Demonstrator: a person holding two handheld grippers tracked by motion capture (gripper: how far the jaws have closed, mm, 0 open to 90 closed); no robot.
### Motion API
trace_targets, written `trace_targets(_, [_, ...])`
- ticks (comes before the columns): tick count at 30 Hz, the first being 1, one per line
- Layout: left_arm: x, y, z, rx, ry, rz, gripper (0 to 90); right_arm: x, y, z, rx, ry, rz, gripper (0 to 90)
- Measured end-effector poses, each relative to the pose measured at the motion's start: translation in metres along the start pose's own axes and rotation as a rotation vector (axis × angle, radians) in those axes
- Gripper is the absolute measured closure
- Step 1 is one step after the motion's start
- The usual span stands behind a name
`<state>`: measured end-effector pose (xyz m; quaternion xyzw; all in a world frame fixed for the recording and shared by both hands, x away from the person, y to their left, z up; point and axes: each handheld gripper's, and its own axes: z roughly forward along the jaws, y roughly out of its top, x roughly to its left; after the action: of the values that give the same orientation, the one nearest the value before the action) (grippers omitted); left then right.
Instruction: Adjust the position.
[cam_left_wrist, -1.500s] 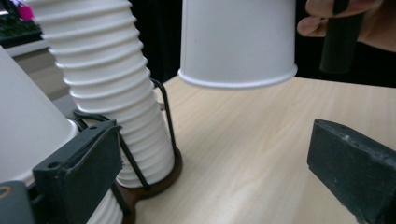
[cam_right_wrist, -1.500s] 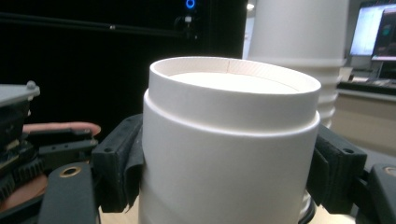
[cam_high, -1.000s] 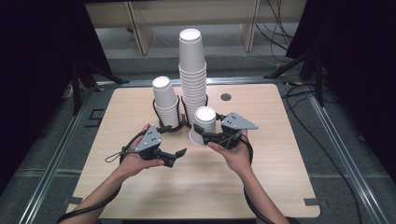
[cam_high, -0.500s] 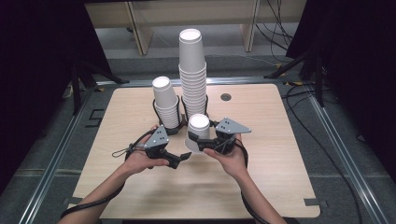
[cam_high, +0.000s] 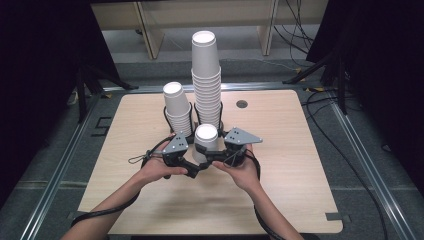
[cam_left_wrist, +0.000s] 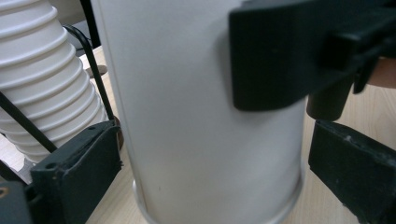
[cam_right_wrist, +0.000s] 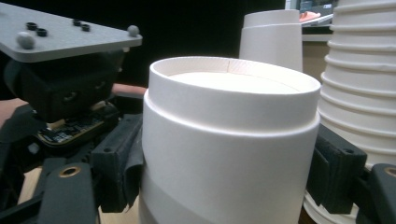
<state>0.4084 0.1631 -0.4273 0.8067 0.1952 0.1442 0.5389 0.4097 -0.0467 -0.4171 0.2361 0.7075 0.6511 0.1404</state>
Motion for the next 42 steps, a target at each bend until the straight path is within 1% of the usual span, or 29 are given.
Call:
trace_targets(3, [0.002, 0.0, 0.002, 0.002, -0.003, -0.016, 2.0, 0.001, 0.002, 0.0, 0.003, -0.007, -0.015, 24.4])
trace_targets(4, [0.002, 0.0, 0.002, 0.01, -0.003, -0.015, 2.0, 0.0, 0.002, 0.001, -0.01, -0.002, -0.029, 24.4])
trace_targets(6, [0.002, -0.001, 0.005, 0.015, -0.005, -0.01, 1.9, -0.001, 0.004, 0.002, -0.01, -0.007, -0.047, 24.4])
trace_targets(11, [0.002, -0.001, 0.011, 0.01, -0.022, -0.023, 1.5, -0.001, 0.004, 0.003, -0.024, 0.004, -0.037, 24.4])
trace_targets(12, [0.002, -0.003, 0.013, 0.011, -0.027, -0.025, 1.4, 0.001, 0.005, 0.001, -0.001, 0.02, 0.0, 24.4])
trace_targets(13, [0.002, -0.003, 0.013, 0.011, -0.027, -0.025, 1.6, 0.001, 0.005, 0.001, -0.001, 0.02, 0.0, 24.4])
trace_targets(14, [0.002, -0.004, 0.013, 0.024, -0.025, -0.021, 1.7, 0.0, 0.006, 0.0, -0.001, 0.005, -0.023, 24.4])
trace_targets(16, [0.002, -0.005, 0.015, 0.013, -0.028, -0.025, 1.8, 0.0, 0.006, 0.001, -0.009, 0.004, -0.022, 24.4])
trace_targets(17, [0.001, -0.006, 0.015, 0.009, -0.026, -0.022, 2.3, 0.003, 0.005, 0.002, -0.009, 0.025, 0.0, 24.4])
trace_targets(20, [0.002, -0.006, 0.014, 0.006, -0.029, -0.016, 3.2, 0.002, 0.005, 0.002, -0.011, 0.026, -0.001, 24.3])
trace_targets(21, [0.002, -0.006, 0.013, 0.013, -0.027, -0.008, 3.8, 0.001, 0.005, 0.003, -0.026, 0.015, -0.021, 24.3])
trace_targets(22, [0.002, -0.006, 0.013, 0.009, -0.029, -0.01, 4.4, 0.001, 0.005, 0.002, -0.017, 0.019, -0.014, 24.1])
trace_targets(23, [0.002, -0.006, 0.013, 0.008, -0.032, -0.014, 5.2, 0.001, 0.005, 0.003, -0.025, 0.026, -0.014, 23.9])
trace_targets(25, [0.002, -0.007, 0.012, 0.01, -0.034, -0.015, 7.2, 0.001, 0.005, 0.003, -0.03, 0.025, -0.007, 23.3])
trace_targets(26, [0.003, -0.007, 0.012, 0.007, -0.035, -0.014, 7.9, 0.002, 0.005, 0.002, -0.014, 0.028, 0.014, 23.1])
trace_targets(27, [0.003, -0.007, 0.012, 0.004, -0.04, -0.02, 9.0, 0.001, 0.005, 0.003, -0.011, 0.03, 0.005, 22.8])
trace_targets(28, [0.003, -0.007, 0.011, 0.015, -0.037, -0.01, 9.8, 0.001, 0.004, 0.003, -0.014, 0.024, 0.009, 22.5])
trace_targets(29, [0.004, -0.007, 0.011, 0.019, -0.036, -0.007, 10.5, 0.0, 0.004, 0.004, -0.031, 0.023, -0.001, 22.2])
trace_targets(30, [0.004, -0.007, 0.01, 0.023, -0.037, -0.007, 11.3, -0.001, 0.004, 0.004, -0.01, 0.029, 0.002, 21.9])
trace_targets(31, [0.005, -0.007, 0.01, 0.031, -0.042, 0.001, 12.1, -0.002, 0.004, 0.004, -0.007, 0.025, 0.0, 21.6])
trace_targets(32, [0.005, -0.007, 0.009, 0.037, -0.031, 0.014, 13.0, -0.001, 0.003, 0.004, -0.013, 0.037, 0.021, 21.4])
trace_targets(33, [0.005, -0.007, 0.009, 0.042, -0.032, 0.02, 13.9, -0.002, 0.003, 0.004, -0.002, 0.041, 0.029, 21.0])
trace_targets(34, [0.006, -0.007, 0.009, 0.047, -0.031, 0.025, 14.5, -0.002, 0.002, 0.005, -0.008, 0.042, 0.038, 20.6])
trace_targets(35, [0.006, -0.006, 0.008, 0.058, -0.028, 0.034, 15.2, -0.003, 0.002, 0.004, -0.007, 0.037, 0.028, 20.3])
trace_targets(36, [0.006, -0.006, 0.008, 0.063, -0.027, 0.038, 15.7, -0.003, 0.001, 0.005, 0.001, 0.038, 0.038, 20.0])
trace_targets(38, [0.007, -0.006, 0.007, 0.072, -0.028, 0.045, 17.0, -0.004, 0.001, 0.005, -0.006, 0.041, 0.038, 19.4])
trace_targets(40, [0.007, -0.005, 0.006, 0.081, -0.023, 0.056, 18.2, -0.004, 0.001, 0.006, -0.004, 0.043, 0.042, 18.7])
trace_targets(41, [0.007, -0.005, 0.006, 0.083, -0.025, 0.055, 18.8, -0.005, 0.001, 0.006, -0.002, 0.04, 0.039, 18.2])
trace_targets(42, [0.007, -0.005, 0.006, 0.085, -0.026, 0.057, 19.5, -0.005, 0.0, 0.006, -0.003, 0.042, 0.054, 15.2])
